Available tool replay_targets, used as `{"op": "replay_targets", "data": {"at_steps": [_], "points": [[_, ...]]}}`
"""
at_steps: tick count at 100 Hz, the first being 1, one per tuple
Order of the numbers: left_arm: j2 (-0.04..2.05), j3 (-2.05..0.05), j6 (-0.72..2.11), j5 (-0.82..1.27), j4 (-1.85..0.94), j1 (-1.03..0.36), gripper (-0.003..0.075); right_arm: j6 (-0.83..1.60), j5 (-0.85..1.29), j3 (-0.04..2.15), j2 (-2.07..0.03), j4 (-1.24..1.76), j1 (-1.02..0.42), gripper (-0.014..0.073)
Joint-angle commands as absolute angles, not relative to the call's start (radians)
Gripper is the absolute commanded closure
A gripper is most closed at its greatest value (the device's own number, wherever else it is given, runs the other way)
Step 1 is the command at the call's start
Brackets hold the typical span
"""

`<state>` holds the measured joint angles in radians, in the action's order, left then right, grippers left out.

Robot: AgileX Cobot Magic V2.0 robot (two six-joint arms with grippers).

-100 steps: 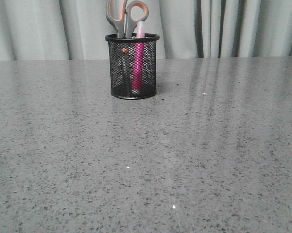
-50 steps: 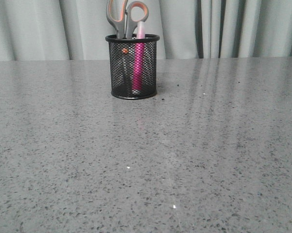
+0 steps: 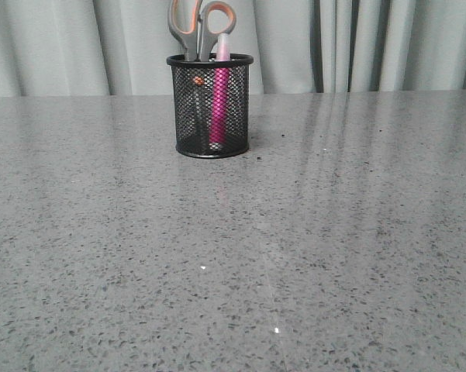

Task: Put pen and scissors into bin

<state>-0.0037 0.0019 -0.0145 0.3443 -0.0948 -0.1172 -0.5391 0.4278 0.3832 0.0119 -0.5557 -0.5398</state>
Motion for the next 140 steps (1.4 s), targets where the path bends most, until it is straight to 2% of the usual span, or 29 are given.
{"op": "replay_targets", "data": {"at_steps": [1,18,31,48,55,64,70,76,119,140], "points": [[-0.036,0.045,-0.013,0.308,-0.114,-0.116,0.0739,-0.534,0.358,0.406,0.022,-0.573,-0.532,0.0665],[-0.036,0.045,-0.013,0.308,-0.114,-0.116,0.0739,-0.534,0.363,0.406,0.022,-0.573,-0.532,0.0665],[-0.036,0.045,-0.013,0.308,-0.114,-0.116,0.0739,-0.534,0.455,0.380,0.022,-0.578,-0.514,0.0665],[-0.036,0.045,-0.013,0.308,-0.114,-0.116,0.0739,-0.522,0.366,0.245,0.022,-0.405,-0.324,0.0665],[-0.036,0.045,-0.013,0.308,-0.114,-0.116,0.0739,-0.413,0.282,0.155,0.022,-0.277,-0.219,0.0665],[-0.036,0.045,-0.013,0.308,-0.114,-0.116,0.0739,-0.157,0.129,0.044,0.022,-0.106,-0.106,0.0665],[-0.036,0.045,-0.013,0.308,-0.114,-0.116,0.0739,0.000,0.060,-0.001,0.022,-0.026,-0.061,0.0665],[-0.036,0.045,-0.013,0.308,-0.114,-0.116,0.0739,0.056,0.042,-0.024,0.024,-0.007,-0.031,0.0665],[-0.036,0.045,-0.013,0.308,-0.114,-0.114,0.0739,0.110,0.300,-0.024,0.028,-0.007,-0.010,0.0665],[-0.036,0.045,-0.013,0.308,-0.114,-0.114,0.0739,0.115,0.302,-0.024,0.028,-0.007,-0.010,0.0665]]}}
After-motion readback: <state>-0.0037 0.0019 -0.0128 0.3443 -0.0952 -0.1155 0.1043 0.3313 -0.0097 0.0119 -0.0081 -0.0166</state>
